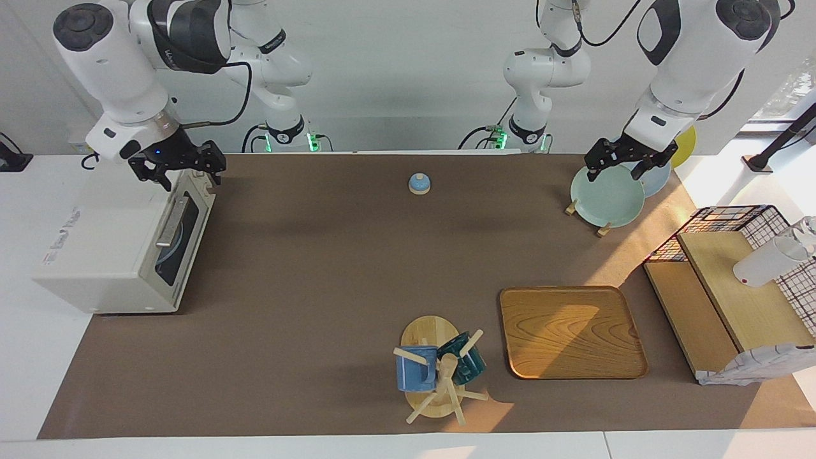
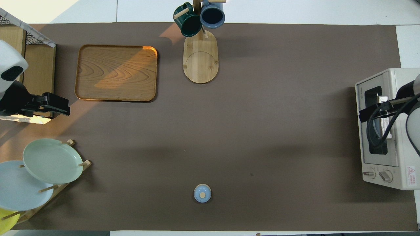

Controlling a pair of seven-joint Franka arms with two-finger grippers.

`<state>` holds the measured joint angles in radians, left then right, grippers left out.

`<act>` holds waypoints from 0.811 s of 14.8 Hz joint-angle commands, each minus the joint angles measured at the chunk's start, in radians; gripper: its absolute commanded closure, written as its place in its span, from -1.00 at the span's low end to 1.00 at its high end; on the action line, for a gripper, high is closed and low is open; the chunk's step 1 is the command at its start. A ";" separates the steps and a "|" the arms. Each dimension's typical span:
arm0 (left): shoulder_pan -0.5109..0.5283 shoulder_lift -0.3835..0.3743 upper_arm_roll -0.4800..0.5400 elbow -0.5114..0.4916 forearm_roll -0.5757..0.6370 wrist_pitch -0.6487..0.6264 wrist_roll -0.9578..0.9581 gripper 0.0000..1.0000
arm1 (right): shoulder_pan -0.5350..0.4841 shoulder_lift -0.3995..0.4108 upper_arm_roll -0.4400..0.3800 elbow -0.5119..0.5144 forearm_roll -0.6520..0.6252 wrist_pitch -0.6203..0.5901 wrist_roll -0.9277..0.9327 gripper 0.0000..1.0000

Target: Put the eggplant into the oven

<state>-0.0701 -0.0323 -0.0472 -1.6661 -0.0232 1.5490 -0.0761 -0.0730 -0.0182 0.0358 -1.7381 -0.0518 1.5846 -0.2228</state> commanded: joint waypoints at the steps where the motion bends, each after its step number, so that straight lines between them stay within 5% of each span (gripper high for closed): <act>1: 0.010 -0.017 -0.005 -0.009 0.014 -0.010 0.002 -1.00 | 0.010 0.037 -0.016 0.052 0.010 -0.035 0.013 -1.00; 12: 0.010 -0.018 -0.006 -0.009 0.014 -0.010 0.002 -1.00 | 0.009 0.032 -0.016 0.078 0.013 -0.028 0.055 -1.00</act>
<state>-0.0700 -0.0323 -0.0472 -1.6661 -0.0232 1.5490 -0.0761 -0.0684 0.0091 0.0240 -1.6919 -0.0518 1.5711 -0.2029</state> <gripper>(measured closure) 0.000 0.000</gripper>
